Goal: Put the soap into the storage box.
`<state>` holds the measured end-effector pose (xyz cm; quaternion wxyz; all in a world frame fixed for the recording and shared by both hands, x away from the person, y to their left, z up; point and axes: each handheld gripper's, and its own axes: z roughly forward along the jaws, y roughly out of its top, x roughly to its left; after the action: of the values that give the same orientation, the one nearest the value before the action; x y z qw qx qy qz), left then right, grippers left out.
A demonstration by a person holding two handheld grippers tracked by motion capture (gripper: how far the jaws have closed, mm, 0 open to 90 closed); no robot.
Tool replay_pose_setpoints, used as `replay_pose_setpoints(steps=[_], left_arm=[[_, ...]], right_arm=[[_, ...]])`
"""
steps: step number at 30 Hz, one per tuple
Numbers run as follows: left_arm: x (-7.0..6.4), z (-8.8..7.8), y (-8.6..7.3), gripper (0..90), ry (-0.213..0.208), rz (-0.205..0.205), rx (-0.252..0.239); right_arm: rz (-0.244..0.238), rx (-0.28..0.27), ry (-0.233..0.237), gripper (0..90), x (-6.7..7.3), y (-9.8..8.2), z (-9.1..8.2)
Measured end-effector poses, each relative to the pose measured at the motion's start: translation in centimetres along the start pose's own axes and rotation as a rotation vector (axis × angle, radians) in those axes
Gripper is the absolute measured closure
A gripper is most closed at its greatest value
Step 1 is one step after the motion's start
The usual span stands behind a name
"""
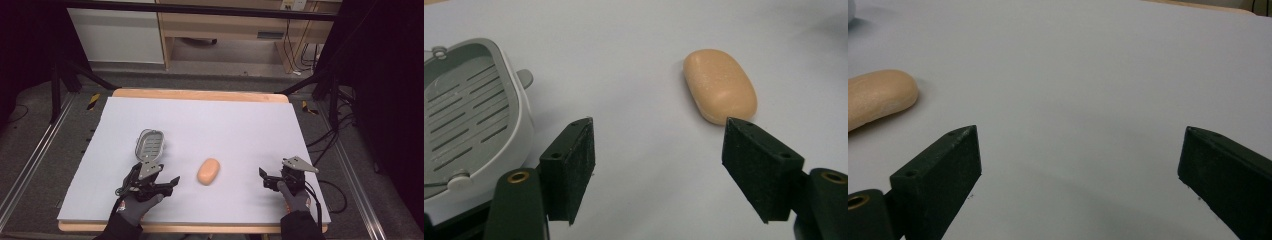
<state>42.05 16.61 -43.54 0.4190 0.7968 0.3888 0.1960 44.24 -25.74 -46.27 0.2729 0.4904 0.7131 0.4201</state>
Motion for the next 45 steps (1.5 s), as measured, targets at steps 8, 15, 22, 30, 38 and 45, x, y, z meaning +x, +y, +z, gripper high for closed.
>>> replay_pose_setpoints(steps=[8, 15, 22, 30, 38, 45], left_arm=[[-0.6, 0.5, 1.3, 28.9, -0.009, 0.013, -0.009], [-1.4, 1.2, 3.1, 28.9, -0.026, 0.016, -0.019], [-2.2, 2.1, 4.1, 29.0, -0.036, 0.021, -0.023], [-2.4, 2.9, 4.6, 29.1, -0.039, 0.022, -0.006], [-3.0, 4.2, 4.8, 29.2, -0.047, 0.027, 0.011], [-3.5, 5.3, 5.0, 29.1, -0.055, 0.029, 0.03]], right_arm=[[0.0, 0.005, -0.004, 3.9, 0.0, 0.0, 0.0], [-0.003, -0.001, -0.01, 3.9, 0.0, 0.0, 0.0], [-0.004, -0.008, -0.021, 3.9, 0.0, 0.0, -0.1], [-0.006, 0.004, -0.023, 3.9, 0.0, 0.0, 0.0], [-0.001, 0.011, -0.036, 4.0, -0.2, 0.1, -0.1], [0.0, 0.012, -0.028, 4.0, -0.2, 0.1, 0.0]])
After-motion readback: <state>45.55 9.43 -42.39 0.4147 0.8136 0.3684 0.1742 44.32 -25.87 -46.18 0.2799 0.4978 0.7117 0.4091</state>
